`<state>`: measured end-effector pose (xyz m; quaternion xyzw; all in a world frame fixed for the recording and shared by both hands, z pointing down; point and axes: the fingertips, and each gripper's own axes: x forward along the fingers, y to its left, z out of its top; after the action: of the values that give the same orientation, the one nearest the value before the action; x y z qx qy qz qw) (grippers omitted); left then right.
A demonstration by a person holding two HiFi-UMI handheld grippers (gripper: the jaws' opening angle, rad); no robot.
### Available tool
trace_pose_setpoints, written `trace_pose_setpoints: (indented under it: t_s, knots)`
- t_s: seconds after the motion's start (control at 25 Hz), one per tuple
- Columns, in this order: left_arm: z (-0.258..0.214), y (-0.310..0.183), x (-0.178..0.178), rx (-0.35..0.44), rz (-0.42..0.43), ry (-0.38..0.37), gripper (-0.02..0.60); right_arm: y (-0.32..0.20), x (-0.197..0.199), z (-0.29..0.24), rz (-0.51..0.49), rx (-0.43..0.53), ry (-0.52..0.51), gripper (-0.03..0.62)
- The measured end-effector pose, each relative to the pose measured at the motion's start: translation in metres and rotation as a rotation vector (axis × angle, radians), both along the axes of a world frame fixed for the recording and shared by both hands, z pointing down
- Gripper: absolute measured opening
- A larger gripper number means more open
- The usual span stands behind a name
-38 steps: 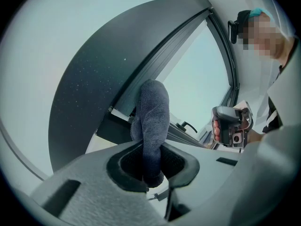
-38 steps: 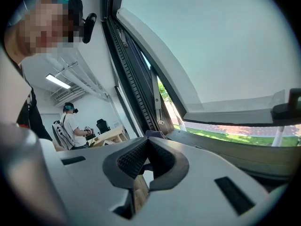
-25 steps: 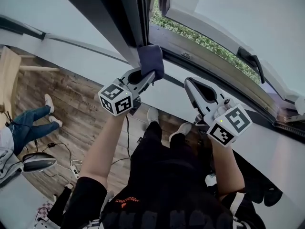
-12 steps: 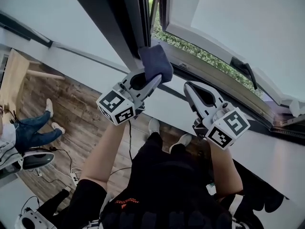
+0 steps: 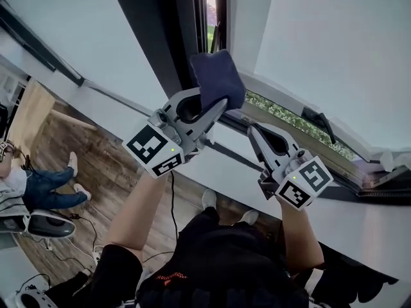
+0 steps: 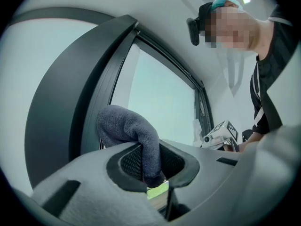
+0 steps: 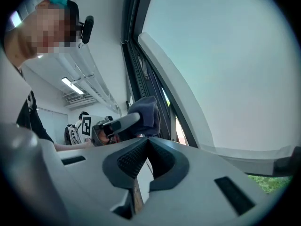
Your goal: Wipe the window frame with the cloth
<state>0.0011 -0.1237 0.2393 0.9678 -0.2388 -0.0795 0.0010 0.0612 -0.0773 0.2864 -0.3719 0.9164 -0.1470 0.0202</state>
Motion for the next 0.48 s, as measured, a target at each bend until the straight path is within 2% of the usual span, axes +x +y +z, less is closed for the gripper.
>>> trace_pose_setpoints:
  t_s: [0.2,0.48]
  knots:
    - [-0.051,-0.008,-0.007,0.089,-0.016,-0.003,0.061,-0.001,-0.005,-0.012,-0.005,0.019,-0.005,0.003]
    - [-0.09,-0.004,-0.004,0.181,-0.031,-0.001,0.061,0.0,-0.002,-0.026,-0.014,0.058,-0.018,0.003]
